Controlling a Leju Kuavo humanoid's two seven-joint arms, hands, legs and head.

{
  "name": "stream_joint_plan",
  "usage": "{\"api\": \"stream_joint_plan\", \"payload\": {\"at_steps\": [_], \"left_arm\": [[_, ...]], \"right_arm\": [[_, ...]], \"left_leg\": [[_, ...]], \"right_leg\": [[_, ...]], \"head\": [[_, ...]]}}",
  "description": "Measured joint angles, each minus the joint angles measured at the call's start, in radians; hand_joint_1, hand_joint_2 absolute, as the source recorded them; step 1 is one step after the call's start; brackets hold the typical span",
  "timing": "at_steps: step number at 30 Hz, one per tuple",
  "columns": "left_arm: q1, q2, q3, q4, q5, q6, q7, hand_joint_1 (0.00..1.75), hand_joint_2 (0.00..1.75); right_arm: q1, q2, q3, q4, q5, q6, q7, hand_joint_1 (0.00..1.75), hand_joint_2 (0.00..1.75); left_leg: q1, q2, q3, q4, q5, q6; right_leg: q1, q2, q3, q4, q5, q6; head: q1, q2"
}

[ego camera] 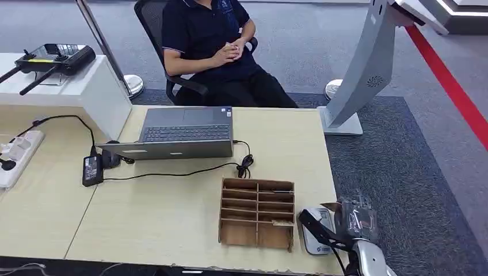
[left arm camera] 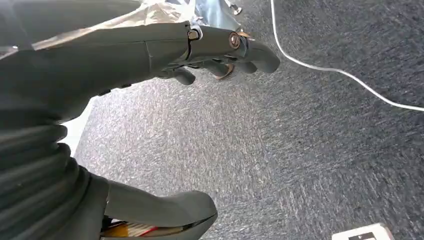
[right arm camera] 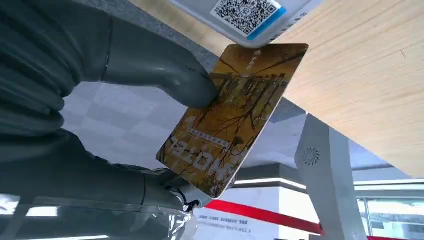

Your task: Pass the card to the sensor for recognition and then transmit it.

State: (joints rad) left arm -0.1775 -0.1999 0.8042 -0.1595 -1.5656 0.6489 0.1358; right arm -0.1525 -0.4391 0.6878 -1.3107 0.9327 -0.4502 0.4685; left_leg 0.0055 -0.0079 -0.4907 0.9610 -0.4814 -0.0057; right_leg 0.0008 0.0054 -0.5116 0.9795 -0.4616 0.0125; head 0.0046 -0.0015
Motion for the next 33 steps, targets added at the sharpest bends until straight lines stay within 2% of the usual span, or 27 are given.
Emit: {"api": "stream_joint_plan", "payload": {"at_steps": [6, 13, 20, 28, 33], "left_arm": [[0.000, 0.000, 0.000, 0.000, -0.002, 0.000, 0.001, 0.00, 1.75], [-0.001, 0.000, -0.001, 0.000, -0.006, 0.000, 0.006, 0.00, 1.75], [-0.002, -0.005, -0.015, 0.000, -0.006, 0.000, 0.008, 0.00, 1.75], [-0.003, -0.010, -0.028, 0.000, -0.006, -0.006, 0.016, 0.00, 1.75], [-0.004, -0.012, -0.039, 0.000, -0.006, -0.009, 0.021, 0.00, 1.75]], "right_arm": [[0.000, 0.000, 0.000, 0.000, 0.040, -0.056, 0.012, 1.75, 1.75], [-0.005, 0.028, -0.011, -0.011, 0.138, -0.228, 0.019, 1.75, 1.75], [0.001, 0.115, -0.071, -0.063, 0.236, -0.243, -0.090, 1.75, 1.75], [0.005, 0.246, -0.136, -0.104, 0.214, -0.243, -0.251, 1.75, 1.75], [0.004, 0.317, -0.152, -0.114, 0.209, -0.243, -0.282, 1.75, 1.75]], "left_leg": [[0.000, 0.000, 0.000, 0.000, 0.000, 0.000], [0.000, 0.000, 0.000, 0.000, 0.000, 0.000], [0.001, 0.000, 0.000, 0.000, 0.000, 0.000], [0.001, 0.000, 0.000, 0.000, 0.000, 0.000], [0.000, 0.000, 0.000, 0.000, 0.000, 0.000]], "right_leg": [[0.000, 0.000, 0.000, 0.000, 0.000, 0.000], [0.000, 0.000, 0.000, 0.000, 0.000, 0.000], [0.001, 0.000, 0.000, 0.000, 0.000, 0.000], [0.001, 0.000, 0.000, 0.000, 0.000, 0.000], [0.001, 0.000, 0.000, 0.000, 0.000, 0.000]], "head": [[0.000, 0.000], [0.000, 0.000], [0.000, 0.000], [0.000, 0.000], [0.000, 0.000]]}}
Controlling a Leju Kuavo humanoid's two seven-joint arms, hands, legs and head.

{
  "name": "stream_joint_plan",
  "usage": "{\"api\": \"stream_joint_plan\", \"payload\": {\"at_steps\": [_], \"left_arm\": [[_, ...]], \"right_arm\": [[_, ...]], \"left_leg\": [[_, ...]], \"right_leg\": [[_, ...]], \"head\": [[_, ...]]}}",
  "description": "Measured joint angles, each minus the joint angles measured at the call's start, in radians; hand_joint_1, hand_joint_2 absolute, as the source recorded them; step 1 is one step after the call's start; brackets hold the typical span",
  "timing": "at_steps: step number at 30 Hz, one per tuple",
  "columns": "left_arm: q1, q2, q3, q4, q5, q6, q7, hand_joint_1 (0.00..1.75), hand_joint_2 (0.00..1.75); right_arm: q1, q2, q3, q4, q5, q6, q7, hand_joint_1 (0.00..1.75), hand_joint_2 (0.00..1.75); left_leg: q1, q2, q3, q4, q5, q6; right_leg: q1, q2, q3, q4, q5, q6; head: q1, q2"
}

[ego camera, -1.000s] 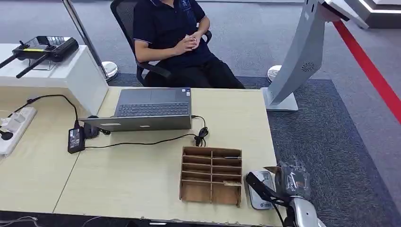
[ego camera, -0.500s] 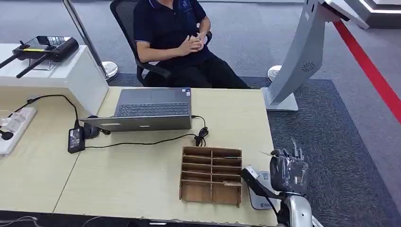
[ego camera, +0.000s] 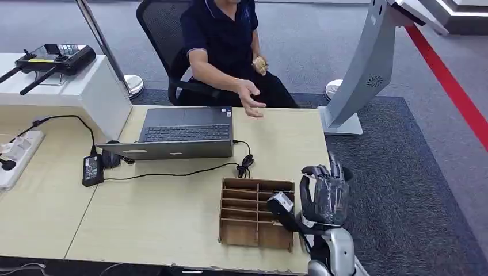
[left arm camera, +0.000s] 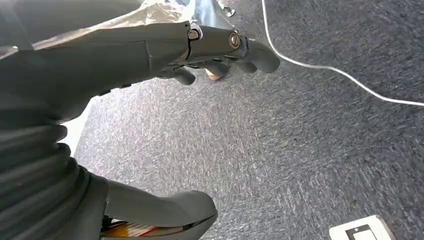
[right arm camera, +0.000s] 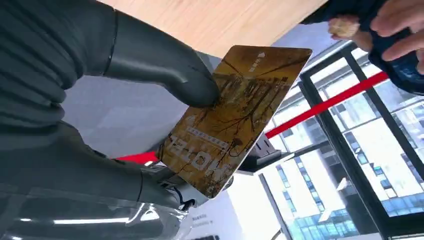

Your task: Pass the card to the sensor for recognition and then transmit it.

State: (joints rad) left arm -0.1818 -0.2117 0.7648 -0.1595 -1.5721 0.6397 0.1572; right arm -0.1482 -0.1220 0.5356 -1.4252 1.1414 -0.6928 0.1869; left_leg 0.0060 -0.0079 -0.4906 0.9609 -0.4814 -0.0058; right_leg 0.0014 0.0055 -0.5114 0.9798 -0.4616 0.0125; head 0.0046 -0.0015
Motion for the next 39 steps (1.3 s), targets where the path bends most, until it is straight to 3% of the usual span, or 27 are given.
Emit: {"api": "stream_joint_plan", "payload": {"at_steps": [16, 30, 31, 39], "left_arm": [[-0.001, -0.003, -0.011, 0.000, 0.000, 0.000, 0.002, 0.00, 1.75], [-0.001, -0.003, -0.011, 0.000, 0.002, 0.000, 0.001, 0.00, 1.75], [-0.001, -0.003, -0.011, 0.000, 0.002, 0.000, 0.000, 0.00, 1.75], [-0.001, -0.003, -0.011, 0.000, 0.002, 0.000, 0.000, 0.00, 1.75]], "right_arm": [[-0.016, 0.156, -0.018, -0.013, -0.063, 0.000, -0.105, 1.75, 1.75], [-0.018, 0.198, -0.041, -0.013, -0.064, 0.000, -0.138, 1.75, 1.75], [-0.018, 0.198, -0.042, -0.013, -0.064, 0.000, -0.139, 0.00, 1.75], [-0.018, 0.205, -0.055, -0.013, -0.045, 0.000, -0.125, 0.00, 1.75]], "left_leg": [[0.000, 0.001, 0.000, 0.000, 0.000, 0.000], [0.000, 0.000, 0.000, 0.000, 0.000, 0.000], [0.000, 0.000, 0.000, 0.000, 0.000, 0.000], [0.000, 0.000, 0.000, 0.000, 0.000, 0.000]], "right_leg": [[0.000, 0.001, 0.000, 0.000, 0.000, 0.000], [0.000, 0.000, 0.000, 0.000, 0.000, 0.000], [0.000, 0.000, 0.000, 0.000, 0.000, 0.000], [0.000, 0.001, 0.000, 0.000, 0.000, 0.000]], "head": [[0.000, 0.000], [0.000, 0.000], [0.000, 0.000], [0.000, 0.000]]}}
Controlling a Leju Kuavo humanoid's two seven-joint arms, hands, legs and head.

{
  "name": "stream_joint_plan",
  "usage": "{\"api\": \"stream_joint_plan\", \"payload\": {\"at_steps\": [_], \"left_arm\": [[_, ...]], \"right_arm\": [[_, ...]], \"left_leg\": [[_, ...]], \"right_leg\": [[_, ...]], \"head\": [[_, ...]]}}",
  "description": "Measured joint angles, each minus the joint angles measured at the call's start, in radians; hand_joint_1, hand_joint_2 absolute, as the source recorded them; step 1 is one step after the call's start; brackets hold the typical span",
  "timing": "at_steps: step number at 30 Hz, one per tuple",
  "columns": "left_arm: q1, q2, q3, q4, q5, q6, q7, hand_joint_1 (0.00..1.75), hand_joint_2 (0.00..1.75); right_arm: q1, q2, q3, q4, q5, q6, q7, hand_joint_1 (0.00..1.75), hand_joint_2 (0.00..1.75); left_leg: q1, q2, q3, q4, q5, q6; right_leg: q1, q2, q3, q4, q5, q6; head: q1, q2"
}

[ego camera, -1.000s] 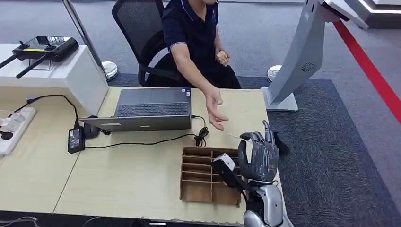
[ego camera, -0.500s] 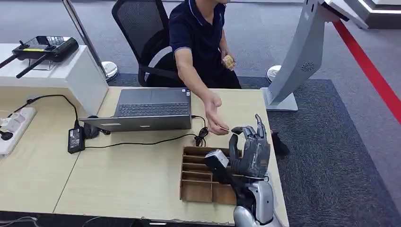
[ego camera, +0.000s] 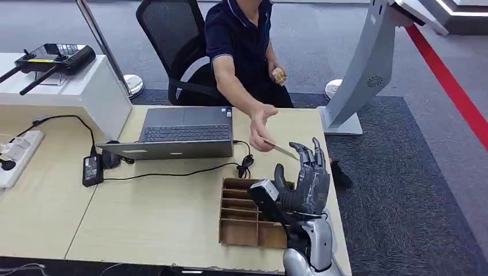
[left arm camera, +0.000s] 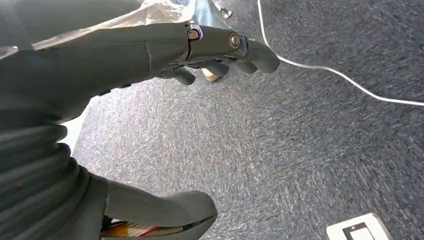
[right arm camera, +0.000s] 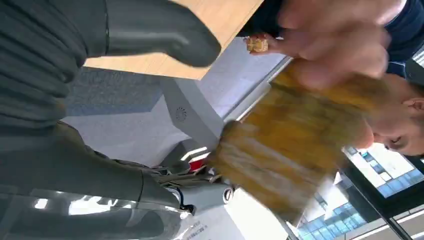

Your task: Pass the card to the sensor for recognition and then transmit it.

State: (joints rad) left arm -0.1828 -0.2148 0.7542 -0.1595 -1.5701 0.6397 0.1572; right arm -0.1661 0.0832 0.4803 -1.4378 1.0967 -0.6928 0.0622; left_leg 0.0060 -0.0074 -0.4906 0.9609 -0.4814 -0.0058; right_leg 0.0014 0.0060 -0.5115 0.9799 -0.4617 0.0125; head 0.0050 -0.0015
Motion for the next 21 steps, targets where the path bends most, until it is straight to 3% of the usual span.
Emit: {"api": "stream_joint_plan", "payload": {"at_steps": [4, 5, 12, 13, 17, 21], "left_arm": [[0.000, 0.000, 0.000, 0.000, 0.000, 0.000, 0.000, 0.00, 1.75], [0.000, 0.000, 0.000, 0.000, 0.000, 0.000, 0.000, 0.00, 1.75], [0.000, 0.000, 0.000, 0.000, 0.000, 0.000, 0.000, 0.00, 1.75], [0.000, 0.000, 0.000, 0.000, 0.000, 0.000, 0.000, 0.00, 1.75], [0.000, 0.000, 0.000, 0.000, 0.001, 0.000, -0.002, 0.00, 1.75], [0.000, 0.000, 0.000, 0.000, 0.000, -0.003, -0.010, 0.00, 1.75]], "right_arm": [[0.000, 0.000, -0.002, 0.000, 0.000, 0.000, 0.000, 0.00, 1.75], [0.000, 0.000, -0.003, 0.000, 0.001, 0.000, 0.000, 0.00, 0.00], [0.000, 0.000, -0.007, 0.000, 0.015, 0.000, 0.002, 0.00, 0.00], [0.000, 0.000, -0.007, 0.000, 0.015, 0.000, 0.003, 0.00, 1.75], [-0.002, -0.006, -0.006, 0.000, 0.008, 0.000, 0.044, 0.00, 1.75], [-0.032, -0.054, 0.016, -0.002, 0.002, 0.002, 0.163, 0.00, 1.75]], "left_leg": [[0.000, 0.000, 0.000, 0.000, 0.000, 0.000], [0.000, 0.000, 0.000, 0.000, 0.000, 0.000], [0.000, 0.000, 0.000, 0.000, 0.000, 0.000], [0.000, 0.000, 0.000, 0.000, 0.000, 0.000], [0.000, 0.000, 0.000, 0.000, 0.000, 0.000], [0.000, 0.000, 0.000, 0.000, 0.000, 0.000]], "right_leg": [[0.000, 0.000, 0.000, 0.000, 0.000, 0.000], [0.000, 0.000, 0.000, 0.000, 0.000, 0.000], [0.000, 0.000, 0.000, 0.000, 0.000, 0.000], [0.000, 0.000, 0.000, 0.000, 0.000, 0.000], [0.000, 0.000, 0.000, 0.000, 0.000, 0.000], [0.000, 0.000, 0.000, 0.000, 0.000, 0.000]], "head": [[0.000, 0.000], [0.000, 0.000], [0.000, 0.000], [0.000, 0.000], [0.000, 0.000], [0.000, 0.000]]}}
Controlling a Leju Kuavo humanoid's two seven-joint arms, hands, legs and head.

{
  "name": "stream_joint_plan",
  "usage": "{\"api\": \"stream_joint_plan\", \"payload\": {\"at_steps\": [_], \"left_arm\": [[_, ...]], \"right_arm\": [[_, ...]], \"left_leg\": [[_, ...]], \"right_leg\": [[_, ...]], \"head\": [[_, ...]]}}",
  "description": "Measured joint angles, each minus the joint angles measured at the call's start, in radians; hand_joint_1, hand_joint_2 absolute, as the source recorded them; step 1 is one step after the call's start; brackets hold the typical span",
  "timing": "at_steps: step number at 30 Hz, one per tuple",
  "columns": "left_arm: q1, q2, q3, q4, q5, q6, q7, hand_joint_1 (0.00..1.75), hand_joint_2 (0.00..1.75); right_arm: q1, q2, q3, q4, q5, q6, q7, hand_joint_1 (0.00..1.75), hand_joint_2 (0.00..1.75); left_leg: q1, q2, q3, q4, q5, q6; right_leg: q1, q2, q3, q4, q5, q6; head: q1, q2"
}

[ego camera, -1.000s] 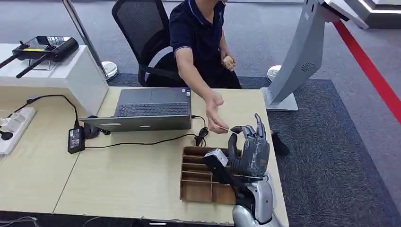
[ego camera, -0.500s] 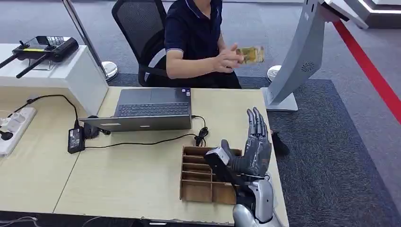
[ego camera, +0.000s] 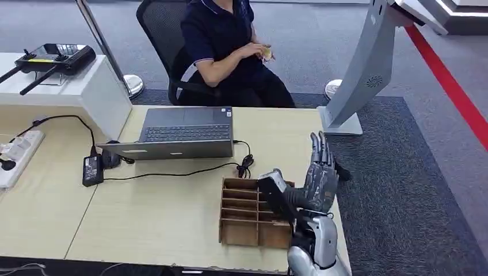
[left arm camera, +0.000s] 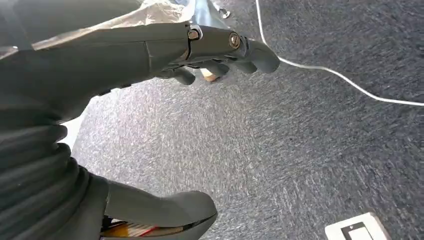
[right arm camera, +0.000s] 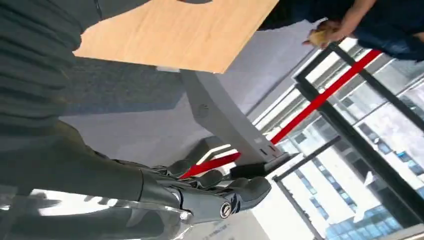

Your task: Pass the card to the sensor for recognition and then transmit it.

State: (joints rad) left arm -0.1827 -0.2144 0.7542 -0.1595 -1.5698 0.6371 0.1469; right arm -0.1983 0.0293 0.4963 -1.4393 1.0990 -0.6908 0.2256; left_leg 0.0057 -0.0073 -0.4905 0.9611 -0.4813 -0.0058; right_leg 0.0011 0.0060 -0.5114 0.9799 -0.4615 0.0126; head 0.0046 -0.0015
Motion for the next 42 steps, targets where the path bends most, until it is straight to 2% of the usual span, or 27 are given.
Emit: {"api": "stream_joint_plan", "payload": {"at_steps": [3, 8, 19, 26, 32, 42], "left_arm": [[0.000, 0.000, 0.000, 0.000, -0.001, -0.003, -0.005, 0.00, 1.75], [0.000, 0.001, 0.000, 0.000, -0.001, -0.005, -0.007, 0.00, 1.75], [0.000, 0.002, 0.000, 0.000, -0.001, -0.008, -0.008, 0.00, 1.75], [0.000, 0.002, -0.001, 0.000, 0.007, -0.009, -0.013, 0.00, 1.75], [0.000, 0.005, -0.001, 0.000, 0.016, -0.011, -0.021, 0.00, 1.75], [0.000, 0.008, -0.001, 0.000, 0.034, -0.011, -0.023, 0.00, 1.75]], "right_arm": [[-0.031, -0.061, 0.027, -0.022, 0.010, 0.030, 0.094, 0.00, 1.75], [-0.063, -0.149, 0.067, -0.062, 0.025, 0.080, 0.151, 0.00, 1.75], [-0.095, -0.258, 0.109, -0.129, 0.059, 0.121, 0.188, 0.00, 1.75], [-0.126, -0.321, 0.126, -0.178, 0.073, 0.244, 0.200, 0.00, 1.75], [-0.163, -0.383, 0.150, -0.235, 0.055, 0.402, 0.202, 0.00, 1.75], [-0.215, -0.448, 0.197, -0.300, 0.019, 0.528, 0.204, 0.00, 1.75]], "left_leg": [[0.000, 0.000, 0.000, 0.000, 0.000, 0.000], [0.000, 0.000, 0.000, 0.000, 0.000, 0.000], [0.000, 0.000, 0.000, 0.000, 0.000, 0.000], [0.000, 0.000, 0.000, 0.000, 0.000, 0.000], [0.000, 0.000, 0.000, 0.000, 0.000, 0.000], [0.000, 0.000, 0.000, 0.000, 0.000, 0.000]], "right_leg": [[-0.001, 0.000, 0.000, 0.000, 0.000, 0.000], [-0.001, 0.000, 0.000, 0.000, 0.000, 0.000], [0.000, 0.000, 0.000, 0.000, 0.000, 0.000], [-0.001, 0.000, 0.000, 0.000, 0.000, 0.000], [0.000, 0.000, 0.000, 0.000, 0.000, 0.000], [0.000, 0.000, 0.000, 0.000, 0.000, 0.000]], "head": [[0.000, 0.000], [0.000, 0.000], [0.000, 0.000], [0.000, 0.000], [0.000, 0.000], [0.000, 0.000]]}}
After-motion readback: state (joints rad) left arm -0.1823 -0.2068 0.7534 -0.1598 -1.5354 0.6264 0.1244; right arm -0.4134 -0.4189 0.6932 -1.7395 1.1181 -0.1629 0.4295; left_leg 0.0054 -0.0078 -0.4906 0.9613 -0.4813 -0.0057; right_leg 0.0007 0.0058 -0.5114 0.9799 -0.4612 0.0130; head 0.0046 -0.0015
